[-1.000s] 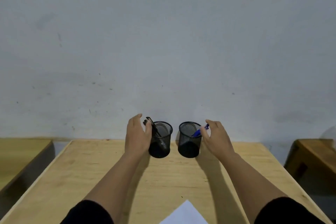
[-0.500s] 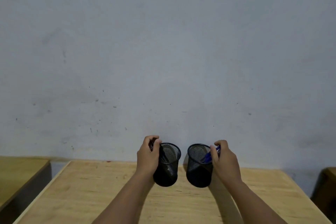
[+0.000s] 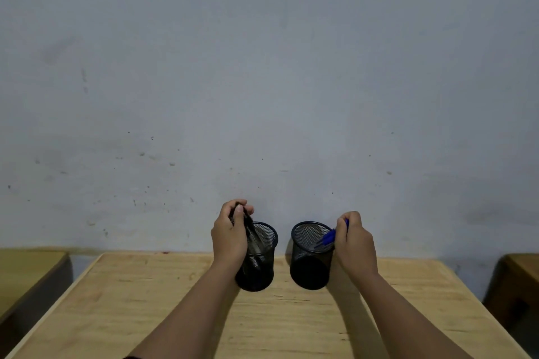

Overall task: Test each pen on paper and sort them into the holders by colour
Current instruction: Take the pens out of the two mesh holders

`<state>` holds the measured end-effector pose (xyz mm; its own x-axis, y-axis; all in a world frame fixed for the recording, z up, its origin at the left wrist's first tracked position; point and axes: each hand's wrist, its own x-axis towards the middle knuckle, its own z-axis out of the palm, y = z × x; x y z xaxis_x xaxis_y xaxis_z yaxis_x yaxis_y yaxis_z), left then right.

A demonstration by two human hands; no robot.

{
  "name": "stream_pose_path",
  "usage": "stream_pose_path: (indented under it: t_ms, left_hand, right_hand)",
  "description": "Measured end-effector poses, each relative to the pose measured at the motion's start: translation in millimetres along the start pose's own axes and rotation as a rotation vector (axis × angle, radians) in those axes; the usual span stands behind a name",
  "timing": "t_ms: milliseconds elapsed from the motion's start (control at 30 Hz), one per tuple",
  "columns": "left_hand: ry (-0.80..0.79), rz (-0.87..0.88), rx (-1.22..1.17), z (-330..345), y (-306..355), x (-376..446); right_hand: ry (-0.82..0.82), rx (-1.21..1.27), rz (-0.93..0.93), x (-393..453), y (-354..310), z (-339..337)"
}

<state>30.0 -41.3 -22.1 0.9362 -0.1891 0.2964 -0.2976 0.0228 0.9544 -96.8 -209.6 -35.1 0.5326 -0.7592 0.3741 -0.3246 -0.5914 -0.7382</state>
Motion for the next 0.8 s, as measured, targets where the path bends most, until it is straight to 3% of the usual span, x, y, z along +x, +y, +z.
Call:
stream_pose_path:
  t_ms: [433,567,800]
  left_hand:
    - [0.184,0.078,-0.264,-28.0,81.8,-23.1]
    - [0.267,-0.041,-0.399,-39.0,61.8,-49.3]
    - [0.322,-0.3,-0.367,-41.2,-26.2,-100.3]
  right_hand:
    - [0.151,0.281,-0.006,-32.3,-56.6,-62.1]
    - [0.11,0.325,0.068,-72.0,-39.9,-51.9]
    - [0.019,0.277,0.197,-128.7,11.0,-23.3]
